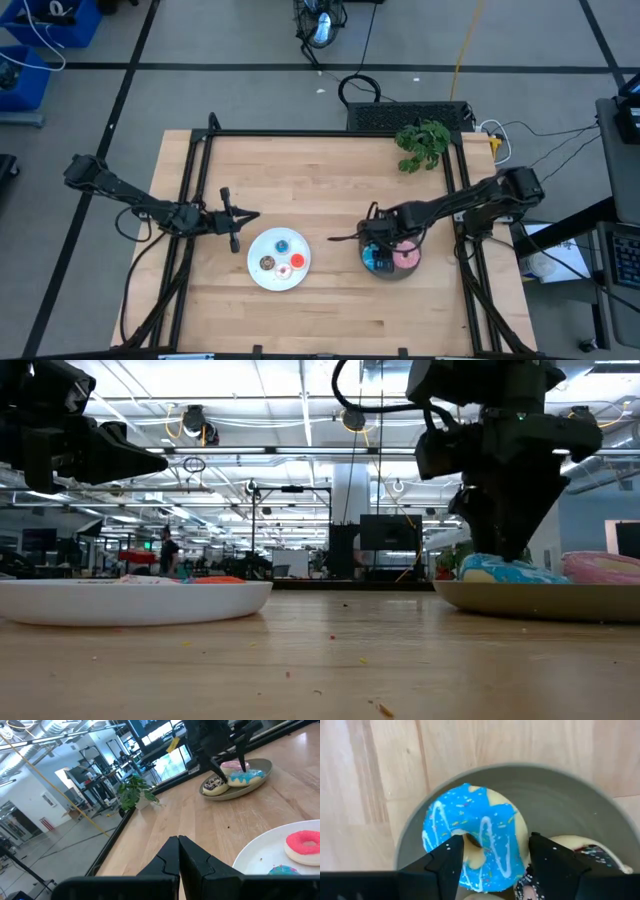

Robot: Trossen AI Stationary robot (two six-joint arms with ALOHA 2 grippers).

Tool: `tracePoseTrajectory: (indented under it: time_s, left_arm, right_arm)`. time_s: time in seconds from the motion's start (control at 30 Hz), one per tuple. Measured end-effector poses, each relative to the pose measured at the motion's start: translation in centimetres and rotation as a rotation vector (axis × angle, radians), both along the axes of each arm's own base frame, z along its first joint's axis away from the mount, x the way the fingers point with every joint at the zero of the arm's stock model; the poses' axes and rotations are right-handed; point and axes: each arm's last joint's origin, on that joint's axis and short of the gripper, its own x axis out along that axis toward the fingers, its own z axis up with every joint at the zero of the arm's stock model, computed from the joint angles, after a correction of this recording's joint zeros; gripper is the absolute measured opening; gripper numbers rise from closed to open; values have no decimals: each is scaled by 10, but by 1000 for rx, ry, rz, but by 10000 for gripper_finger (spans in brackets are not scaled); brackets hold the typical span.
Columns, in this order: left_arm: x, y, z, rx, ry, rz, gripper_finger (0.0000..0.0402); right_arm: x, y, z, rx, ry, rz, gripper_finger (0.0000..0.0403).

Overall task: Pick & Place donuts
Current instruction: Put the large blue donut on the gray plate, then return to Home Position

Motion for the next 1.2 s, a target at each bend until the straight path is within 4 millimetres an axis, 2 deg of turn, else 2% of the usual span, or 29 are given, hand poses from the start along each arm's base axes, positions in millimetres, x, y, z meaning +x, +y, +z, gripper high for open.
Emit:
tracePoseTrajectory:
  time_s: [0.2,0.43,0.6,0.7,0.8,0.93,1.03,1.2]
  left_arm:
    - [0,0,0,2,1,0,6]
    - [0,0,0,59,13,-3,6]
    - [0,0,0,57,12,-11,6]
    - [1,-3,4,15,-30,-116,6]
    - [1,-5,10,-16,-100,-161,6]
    - [1,-6,10,-80,-108,-198,6]
    - [1,-8,10,-51,-96,-265,5]
    - [1,-7,21,-93,-180,-232,5]
  right_arm:
    - [-6,-2,23,-5,-61,-15,211]
    - [-24,-8,79,-76,-171,-74,195]
    - [-49,-5,118,-123,-358,-127,164]
    - [-70,8,129,-149,-469,-93,128]
    - [-91,21,129,-159,-595,-54,79]
    - [-111,31,117,-167,-762,-10,11]
    - [-122,32,100,-188,-857,-17,13]
    - [-140,31,65,-169,-964,-20,7]
